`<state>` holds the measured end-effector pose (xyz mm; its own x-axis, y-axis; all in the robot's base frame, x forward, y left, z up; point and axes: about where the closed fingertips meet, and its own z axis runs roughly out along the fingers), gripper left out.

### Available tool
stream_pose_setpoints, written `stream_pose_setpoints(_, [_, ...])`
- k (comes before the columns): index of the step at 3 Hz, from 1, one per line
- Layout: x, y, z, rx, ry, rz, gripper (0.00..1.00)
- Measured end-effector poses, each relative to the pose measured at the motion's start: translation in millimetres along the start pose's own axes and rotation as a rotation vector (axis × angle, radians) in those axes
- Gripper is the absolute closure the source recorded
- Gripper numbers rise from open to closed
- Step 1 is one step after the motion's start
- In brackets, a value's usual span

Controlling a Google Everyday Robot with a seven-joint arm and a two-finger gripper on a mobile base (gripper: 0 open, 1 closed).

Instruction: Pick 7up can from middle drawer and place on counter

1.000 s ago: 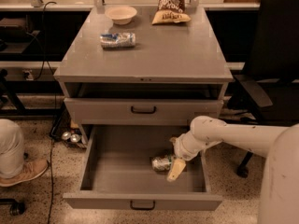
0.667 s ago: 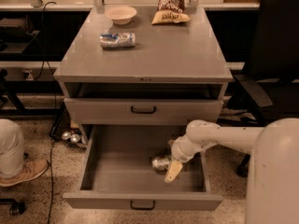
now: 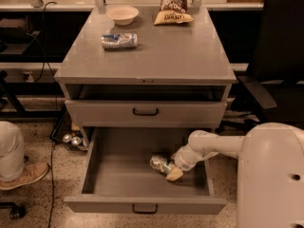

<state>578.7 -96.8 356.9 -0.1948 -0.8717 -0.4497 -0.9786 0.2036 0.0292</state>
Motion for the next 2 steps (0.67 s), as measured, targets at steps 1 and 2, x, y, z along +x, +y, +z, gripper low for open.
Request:
stream_pose_setpoints(1, [10,5,-16,0.020,-0.028,0.028,0.71])
stream_pose_setpoints(2, [12,20,-91,0.089,-0.106,0.039,0.99])
